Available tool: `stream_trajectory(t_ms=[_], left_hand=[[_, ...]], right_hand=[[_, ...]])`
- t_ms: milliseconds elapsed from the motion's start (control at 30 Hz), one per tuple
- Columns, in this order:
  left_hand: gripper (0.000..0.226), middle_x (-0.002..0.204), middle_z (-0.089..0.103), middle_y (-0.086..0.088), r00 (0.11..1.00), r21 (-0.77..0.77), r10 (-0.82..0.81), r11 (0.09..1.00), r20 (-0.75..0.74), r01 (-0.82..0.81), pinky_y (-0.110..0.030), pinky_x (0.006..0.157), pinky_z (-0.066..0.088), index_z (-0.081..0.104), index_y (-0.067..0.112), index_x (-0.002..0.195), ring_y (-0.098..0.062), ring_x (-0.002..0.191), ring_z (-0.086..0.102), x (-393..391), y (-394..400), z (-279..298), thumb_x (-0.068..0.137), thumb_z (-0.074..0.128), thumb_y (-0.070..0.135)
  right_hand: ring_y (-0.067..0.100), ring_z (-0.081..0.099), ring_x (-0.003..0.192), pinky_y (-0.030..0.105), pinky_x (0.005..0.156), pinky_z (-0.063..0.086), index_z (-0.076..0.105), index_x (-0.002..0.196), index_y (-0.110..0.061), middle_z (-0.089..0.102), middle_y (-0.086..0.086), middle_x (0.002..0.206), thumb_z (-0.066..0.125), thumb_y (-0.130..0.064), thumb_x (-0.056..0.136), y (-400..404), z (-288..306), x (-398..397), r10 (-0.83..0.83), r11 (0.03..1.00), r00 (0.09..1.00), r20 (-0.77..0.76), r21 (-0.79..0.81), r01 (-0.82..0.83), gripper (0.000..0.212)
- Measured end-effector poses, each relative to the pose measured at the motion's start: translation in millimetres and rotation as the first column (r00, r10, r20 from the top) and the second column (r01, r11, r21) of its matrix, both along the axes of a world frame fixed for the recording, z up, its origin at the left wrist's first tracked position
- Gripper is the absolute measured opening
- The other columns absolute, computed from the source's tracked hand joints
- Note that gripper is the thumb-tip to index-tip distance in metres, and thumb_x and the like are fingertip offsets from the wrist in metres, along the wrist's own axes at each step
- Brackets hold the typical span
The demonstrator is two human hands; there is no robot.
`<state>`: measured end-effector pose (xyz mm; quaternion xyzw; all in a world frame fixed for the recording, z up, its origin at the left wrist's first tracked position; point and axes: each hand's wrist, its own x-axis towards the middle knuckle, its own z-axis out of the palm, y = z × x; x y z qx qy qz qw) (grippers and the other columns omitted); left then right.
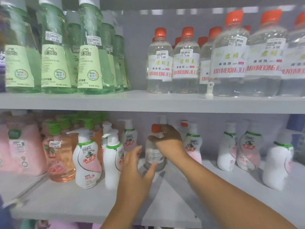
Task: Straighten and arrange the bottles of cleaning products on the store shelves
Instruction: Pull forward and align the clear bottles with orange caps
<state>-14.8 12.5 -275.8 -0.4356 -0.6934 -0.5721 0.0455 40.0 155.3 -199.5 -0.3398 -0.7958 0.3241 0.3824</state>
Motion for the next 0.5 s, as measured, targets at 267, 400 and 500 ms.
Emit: stream_trajectory(t_ms=[267,400,500], left_hand=[[0.063,0.111,0.067,0.034,0.968,-0.084,-0.206,0.972,0.146,0.219,-0.020,0.082,0.053,0.053,0.059,0.118,0.008,0.098,0.066,19,32,-8,0.077,0.089,0.027],[0.069,0.118,0.066,0.034,0.951,-0.039,-0.238,0.967,0.199,0.250,-0.021,0.087,0.051,0.048,0.064,0.129,0.014,0.105,0.061,16,20,-12,0.082,0.084,0.027],[0.070,0.114,0.067,0.037,0.938,-0.010,-0.229,0.971,0.262,0.240,-0.014,0.074,0.055,0.049,0.066,0.127,0.015,0.100,0.064,10,15,-15,0.084,0.083,0.024]], right_hand=[[-0.001,0.069,0.102,0.028,0.097,0.055,0.074,0.117,-0.027,0.075,-0.015,0.110,0.079,-0.035,0.087,-7,-21,87,0.125,0.985,0.984,-0.125,-0.102,-0.138,0.031],[0.002,0.066,0.096,0.018,0.082,0.051,0.069,0.118,-0.022,0.071,-0.007,0.115,0.081,-0.030,0.086,24,-32,131,-0.165,0.985,0.933,-0.319,-0.102,0.140,0.035],[0.012,0.065,0.104,0.025,0.079,0.054,0.057,0.134,-0.020,0.064,-0.006,0.125,0.085,-0.034,0.081,49,-50,129,-0.127,0.971,0.982,-0.139,-0.221,0.094,0.061]])
